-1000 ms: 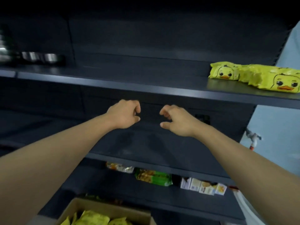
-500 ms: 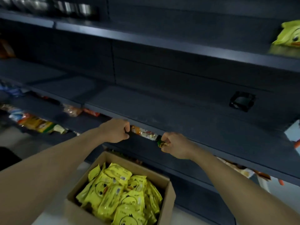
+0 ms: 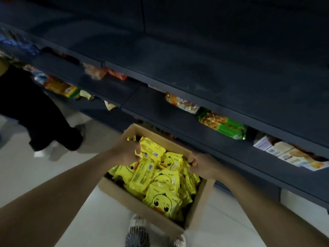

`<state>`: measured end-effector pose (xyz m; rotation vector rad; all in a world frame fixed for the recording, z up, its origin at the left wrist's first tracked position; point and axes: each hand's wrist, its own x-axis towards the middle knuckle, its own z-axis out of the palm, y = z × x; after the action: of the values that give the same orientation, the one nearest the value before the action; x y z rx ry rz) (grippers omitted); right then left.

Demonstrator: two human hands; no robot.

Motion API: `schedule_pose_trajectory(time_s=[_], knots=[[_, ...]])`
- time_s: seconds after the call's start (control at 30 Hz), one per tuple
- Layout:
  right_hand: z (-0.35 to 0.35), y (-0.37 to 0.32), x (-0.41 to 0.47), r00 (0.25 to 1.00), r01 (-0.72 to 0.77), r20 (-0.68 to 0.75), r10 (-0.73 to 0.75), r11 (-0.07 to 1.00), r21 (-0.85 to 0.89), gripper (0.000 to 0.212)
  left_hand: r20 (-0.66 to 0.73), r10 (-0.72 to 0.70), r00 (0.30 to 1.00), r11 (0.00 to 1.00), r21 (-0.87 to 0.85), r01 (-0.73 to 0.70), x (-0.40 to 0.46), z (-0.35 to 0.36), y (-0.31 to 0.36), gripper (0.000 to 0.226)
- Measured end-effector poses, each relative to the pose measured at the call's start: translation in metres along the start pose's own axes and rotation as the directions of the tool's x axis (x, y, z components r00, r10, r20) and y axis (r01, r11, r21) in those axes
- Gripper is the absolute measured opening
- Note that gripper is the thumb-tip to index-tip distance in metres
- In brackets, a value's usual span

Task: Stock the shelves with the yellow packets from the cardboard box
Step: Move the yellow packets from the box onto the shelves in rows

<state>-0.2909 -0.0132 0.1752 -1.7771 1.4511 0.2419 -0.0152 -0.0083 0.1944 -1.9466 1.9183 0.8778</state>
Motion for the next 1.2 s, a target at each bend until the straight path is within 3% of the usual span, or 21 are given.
schedule_pose_trajectory(time_s=[0.23,0.5,0.7,0.83,0.93,1.1,1.2], knots=[[0.074,0.014,0.046,0.989,-0.143,0.063,0.135,0.979,0.143,0.036,0.158,-0.007,0.987,1.000,-0.010,0.009,0.060,0.065,-0.050,0.024],[0.153,0.027,0.079,0.951,-0.309,0.065,0.302,0.927,0.212,0.035,0.324,0.082,0.943,0.984,0.123,-0.128,0.113,0.129,-0.075,0.032],[0.207,0.034,0.084,0.908,-0.418,0.083,0.411,0.872,0.254,0.047,0.234,0.273,0.933,0.936,0.161,-0.314,0.130,0.160,-0.061,0.038],[0.232,0.035,0.086,0.896,-0.442,0.022,0.444,0.886,0.137,0.058,0.210,0.374,0.903,0.908,0.113,-0.403,0.137,0.173,-0.049,0.037],[0.243,0.035,0.091,0.901,-0.423,-0.047,0.431,0.898,0.124,0.059,0.214,0.393,0.894,0.905,0.079,-0.417,0.141,0.182,-0.042,0.036],[0.251,0.034,0.088,0.928,-0.365,0.000,0.374,0.907,0.211,0.045,0.219,0.356,0.908,0.926,0.050,-0.375,0.146,0.191,-0.036,0.036],[0.237,0.039,0.079,0.938,-0.327,-0.047,0.343,0.922,0.206,0.040,0.212,0.349,0.913,0.932,0.023,-0.361,0.150,0.192,-0.033,0.034]])
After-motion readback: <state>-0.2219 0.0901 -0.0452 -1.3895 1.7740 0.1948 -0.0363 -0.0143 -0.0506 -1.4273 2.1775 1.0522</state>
